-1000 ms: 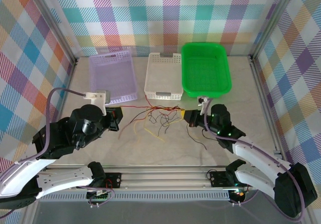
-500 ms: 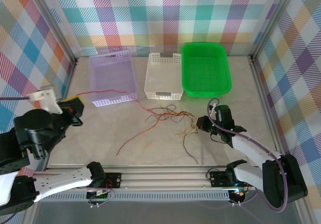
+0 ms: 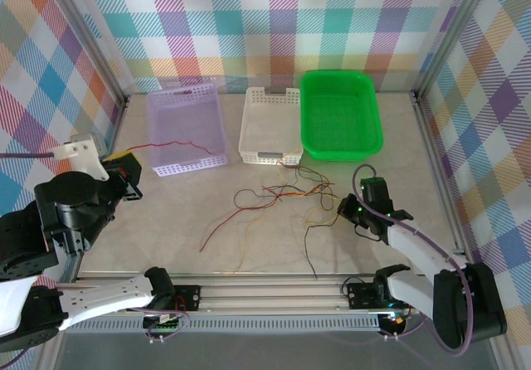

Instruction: Untangle the cables

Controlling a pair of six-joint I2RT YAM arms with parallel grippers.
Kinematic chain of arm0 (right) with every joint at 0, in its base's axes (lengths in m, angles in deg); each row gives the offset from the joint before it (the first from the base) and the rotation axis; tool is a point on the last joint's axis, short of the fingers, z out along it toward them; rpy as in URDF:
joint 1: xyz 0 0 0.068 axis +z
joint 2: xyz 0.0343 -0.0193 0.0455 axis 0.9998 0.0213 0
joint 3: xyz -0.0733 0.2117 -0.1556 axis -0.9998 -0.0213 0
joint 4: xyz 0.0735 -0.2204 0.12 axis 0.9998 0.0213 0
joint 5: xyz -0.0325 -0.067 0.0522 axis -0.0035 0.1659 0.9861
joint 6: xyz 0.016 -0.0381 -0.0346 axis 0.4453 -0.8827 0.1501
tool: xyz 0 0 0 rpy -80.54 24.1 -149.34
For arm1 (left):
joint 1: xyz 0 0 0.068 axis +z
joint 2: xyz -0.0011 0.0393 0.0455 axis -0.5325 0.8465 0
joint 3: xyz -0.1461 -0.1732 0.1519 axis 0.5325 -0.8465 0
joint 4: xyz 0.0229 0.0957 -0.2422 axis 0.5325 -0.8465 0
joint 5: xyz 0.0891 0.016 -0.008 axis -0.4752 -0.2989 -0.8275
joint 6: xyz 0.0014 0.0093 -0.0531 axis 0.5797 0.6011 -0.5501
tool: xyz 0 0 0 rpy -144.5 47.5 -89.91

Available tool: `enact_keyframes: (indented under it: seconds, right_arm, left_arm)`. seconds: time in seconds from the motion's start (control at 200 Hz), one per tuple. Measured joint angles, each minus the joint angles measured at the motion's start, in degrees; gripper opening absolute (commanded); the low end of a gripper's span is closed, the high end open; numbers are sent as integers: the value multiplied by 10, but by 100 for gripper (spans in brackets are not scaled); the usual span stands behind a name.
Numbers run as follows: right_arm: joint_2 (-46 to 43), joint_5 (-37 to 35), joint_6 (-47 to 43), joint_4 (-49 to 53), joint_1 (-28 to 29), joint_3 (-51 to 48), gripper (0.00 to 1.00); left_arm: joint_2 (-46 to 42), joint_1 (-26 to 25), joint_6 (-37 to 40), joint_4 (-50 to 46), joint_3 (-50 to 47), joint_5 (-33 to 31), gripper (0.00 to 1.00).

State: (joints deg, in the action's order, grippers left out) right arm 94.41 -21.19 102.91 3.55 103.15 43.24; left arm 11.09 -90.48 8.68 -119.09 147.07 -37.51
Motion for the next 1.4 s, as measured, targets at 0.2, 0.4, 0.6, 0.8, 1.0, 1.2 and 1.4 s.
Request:
enact_keyframes:
  seconds: [0.2, 0.4, 0.6, 0.8, 1.0, 1.2, 1.4]
  right_arm:
    - [-130, -66, 34, 42, 0, -28, 0]
    - [-199, -88, 47, 71, -1, -49, 0]
    - [-218, -73, 45, 73, -1, -49, 0]
    - [-253, -49, 40, 84, -1, -49, 0]
    - [-289, -22, 29, 110, -1, -41, 0]
    - [-303, 8, 23, 122, -1, -23, 0]
    - [-302, 41, 22, 125, -1, -16, 0]
  left_arm:
    - [42, 0, 31, 16, 20, -2, 0]
    - [103, 5, 98, 50, 43, -34, 0]
    - [161, 80, 173, 103, 56, -31, 0]
    - [217, 229, 209, 142, 47, 38, 0]
    - [270, 363, 205, 172, 17, 139, 0]
    - [312, 414, 184, 200, -48, 215, 0]
    - [318, 418, 161, 225, -91, 259, 0]
